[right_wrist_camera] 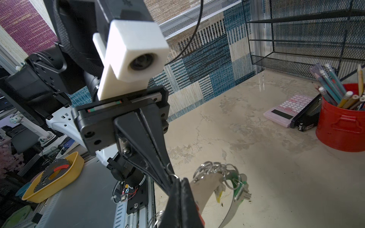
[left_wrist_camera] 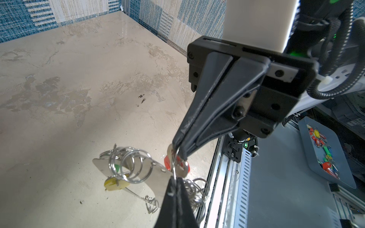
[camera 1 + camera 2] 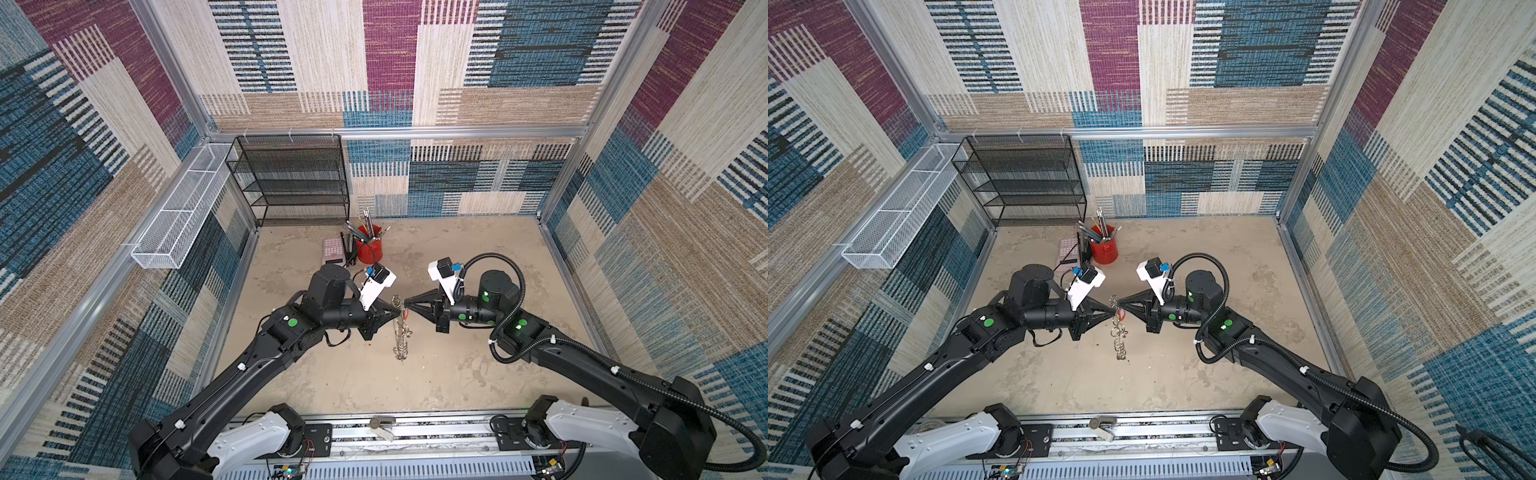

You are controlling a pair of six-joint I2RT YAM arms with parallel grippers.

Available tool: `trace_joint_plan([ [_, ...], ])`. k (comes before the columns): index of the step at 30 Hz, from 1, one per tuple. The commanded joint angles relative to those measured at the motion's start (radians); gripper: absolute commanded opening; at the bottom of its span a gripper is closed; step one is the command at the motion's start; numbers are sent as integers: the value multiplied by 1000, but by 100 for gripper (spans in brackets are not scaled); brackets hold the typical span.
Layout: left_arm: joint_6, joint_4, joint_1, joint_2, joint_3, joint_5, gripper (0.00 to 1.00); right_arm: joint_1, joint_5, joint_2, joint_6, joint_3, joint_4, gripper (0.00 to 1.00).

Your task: Put the keys on the keyring

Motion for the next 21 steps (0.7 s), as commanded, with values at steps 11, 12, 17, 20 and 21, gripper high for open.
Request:
trace_joint_plan([
  [11,-85,167,-3,-86,-82,-5,0,-2,70,23,39,-19,19,0],
  [12,-93,186,-3,-93,-92,-8,0,-1,71,24,43,-20,20,0],
  [17,-123,261,-3,-115,-131,-7,0,-1,42,51,70,-17,30,0],
  [20,-112,278,-11,-122,-144,-5,0,-2,31,71,87,0,23,0],
  [21,-102,273,-13,-121,-145,-3,0,0,30,80,88,12,11,0],
])
